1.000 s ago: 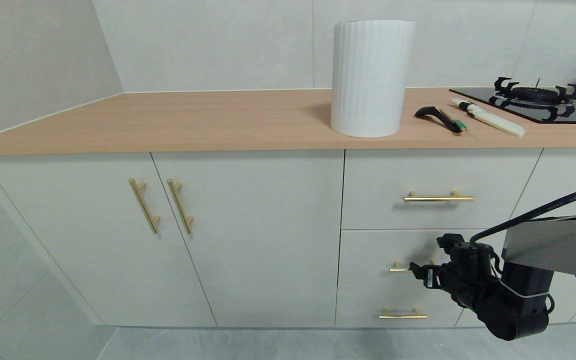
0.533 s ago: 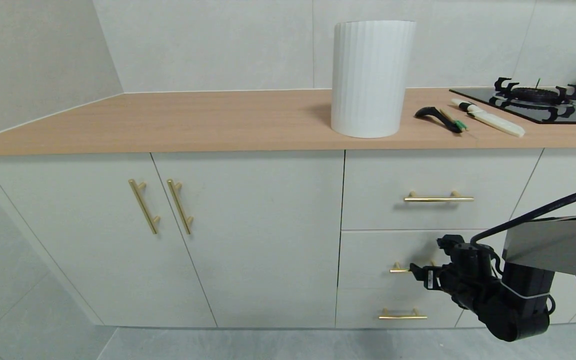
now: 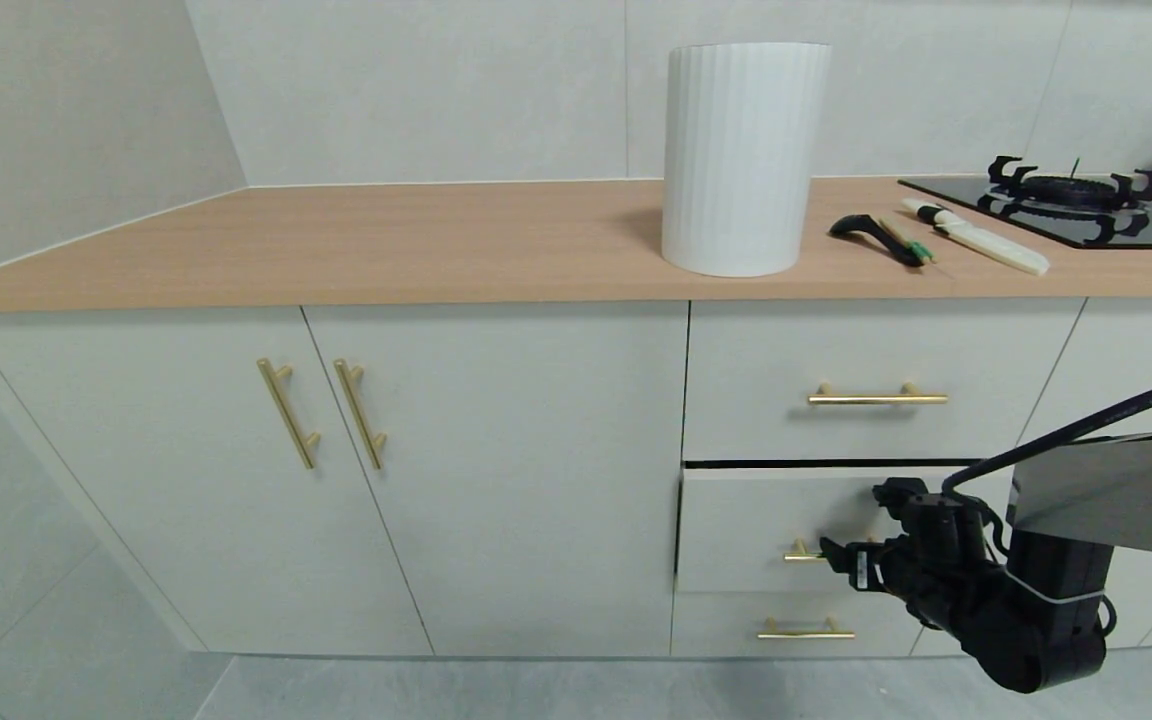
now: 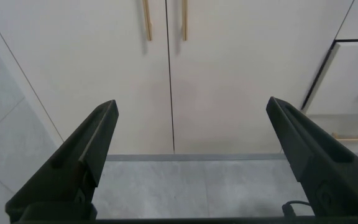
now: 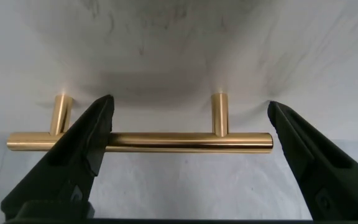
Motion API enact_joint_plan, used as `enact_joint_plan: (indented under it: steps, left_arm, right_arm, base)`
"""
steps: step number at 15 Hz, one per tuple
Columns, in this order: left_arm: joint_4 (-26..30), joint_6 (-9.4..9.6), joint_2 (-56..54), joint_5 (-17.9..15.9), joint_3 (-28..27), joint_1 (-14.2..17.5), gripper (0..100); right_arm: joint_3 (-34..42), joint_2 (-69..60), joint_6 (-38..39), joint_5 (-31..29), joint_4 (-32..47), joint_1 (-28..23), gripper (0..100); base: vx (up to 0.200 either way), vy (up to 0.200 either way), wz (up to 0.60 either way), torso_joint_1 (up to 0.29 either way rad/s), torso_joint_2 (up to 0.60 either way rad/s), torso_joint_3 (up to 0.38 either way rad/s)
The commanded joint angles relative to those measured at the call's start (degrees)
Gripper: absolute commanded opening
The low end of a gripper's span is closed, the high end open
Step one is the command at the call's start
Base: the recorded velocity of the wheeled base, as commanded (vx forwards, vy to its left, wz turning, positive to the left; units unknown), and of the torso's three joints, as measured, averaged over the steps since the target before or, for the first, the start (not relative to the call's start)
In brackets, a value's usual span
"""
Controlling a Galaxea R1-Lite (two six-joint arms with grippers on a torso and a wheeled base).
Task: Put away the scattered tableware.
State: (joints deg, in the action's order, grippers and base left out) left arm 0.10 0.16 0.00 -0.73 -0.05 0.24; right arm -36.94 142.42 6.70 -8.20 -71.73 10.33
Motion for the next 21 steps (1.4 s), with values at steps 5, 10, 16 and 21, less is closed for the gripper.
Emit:
enact_joint_plan:
  steps: [5, 10, 16, 21]
  left_arm:
    - [0.0, 0.02, 0.1, -0.1, 0.0, -0.1, 100]
    - [0.0, 0.02, 0.1, 0.0, 0.0, 0.0, 100]
    - [0.0, 0.02, 0.1, -0.1, 0.0, -0.1, 100]
    - [0.0, 0.02, 0.1, -0.1, 0.0, -0.1, 100]
  right_arm:
    - [16.5, -20.0, -1.2, 0.2, 0.5, 5.6, 100]
    - [8.2, -43.4, -2.9, 0.3, 24.1, 8.4, 100]
    - [-10.1, -37.7, -2.8, 0.1, 44.2, 6.9, 100]
    - [-10.9, -26.8, -3.7, -2.3, 40.0, 6.1, 100]
  base:
    - [0.0, 0.0, 0.0, 0.0, 0.0, 0.0]
    - [0.0, 0.0, 0.0, 0.0, 0.0, 0.0]
    - [0.0, 0.0, 0.0, 0.0, 0.0, 0.0]
    - [0.0, 0.0, 0.0, 0.0, 0.0, 0.0]
